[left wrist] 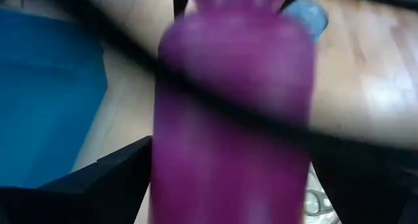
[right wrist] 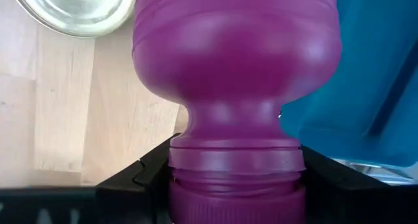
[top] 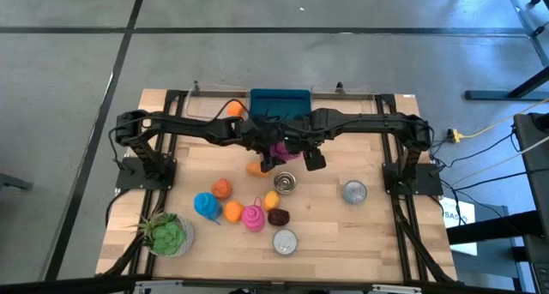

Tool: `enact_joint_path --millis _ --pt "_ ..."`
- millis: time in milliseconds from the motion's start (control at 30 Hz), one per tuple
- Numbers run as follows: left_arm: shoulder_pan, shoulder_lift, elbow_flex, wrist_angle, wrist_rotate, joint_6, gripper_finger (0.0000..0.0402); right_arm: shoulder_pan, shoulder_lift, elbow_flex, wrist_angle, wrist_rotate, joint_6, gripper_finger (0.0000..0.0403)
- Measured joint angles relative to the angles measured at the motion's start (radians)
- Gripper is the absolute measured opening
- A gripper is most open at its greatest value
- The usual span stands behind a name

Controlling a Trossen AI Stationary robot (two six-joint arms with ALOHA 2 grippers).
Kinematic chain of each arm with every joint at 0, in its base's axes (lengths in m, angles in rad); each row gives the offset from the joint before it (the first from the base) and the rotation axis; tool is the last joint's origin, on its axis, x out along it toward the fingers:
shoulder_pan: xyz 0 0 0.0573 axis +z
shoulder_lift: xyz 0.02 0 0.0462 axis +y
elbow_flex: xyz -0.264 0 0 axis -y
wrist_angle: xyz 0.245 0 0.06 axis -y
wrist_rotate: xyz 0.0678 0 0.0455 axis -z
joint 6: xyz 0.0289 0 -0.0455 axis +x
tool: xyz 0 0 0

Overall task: Pick & Place Food Item
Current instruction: Put the violet water bottle into the blue bin

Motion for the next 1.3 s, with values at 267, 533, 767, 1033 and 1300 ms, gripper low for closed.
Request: enact_joint_path --millis 267,533,767,1033,1300 --pt "0.021 0.023 -0.002 0.015 0.048 -0.028 0.0396 0.008 -0.001 0.002 0.025 0.031 -0.019 0.0208" --pt "0.021 0.023 -0.002 0.051 0.039 -0.026 0.0395 0.007 -0.001 0.002 0.051 0.029 -0.038 0.0208" --pt "0.020 0.022 -0.002 0.055 -0.021 -0.024 0.0360 0.006 -0.001 0.002 0.051 0.037 -0.037 0.0208" --pt "0.020 0.022 -0.002 0.066 -0.022 -0.021 0.0287 0.006 -0.001 0.002 0.048 0.036 -0.041 0.0208" --pt "0.020 0.022 -0.002 0.069 -0.030 0.007 0.0252 0.007 -0.001 0.002 0.052 0.048 -0.031 0.0218"
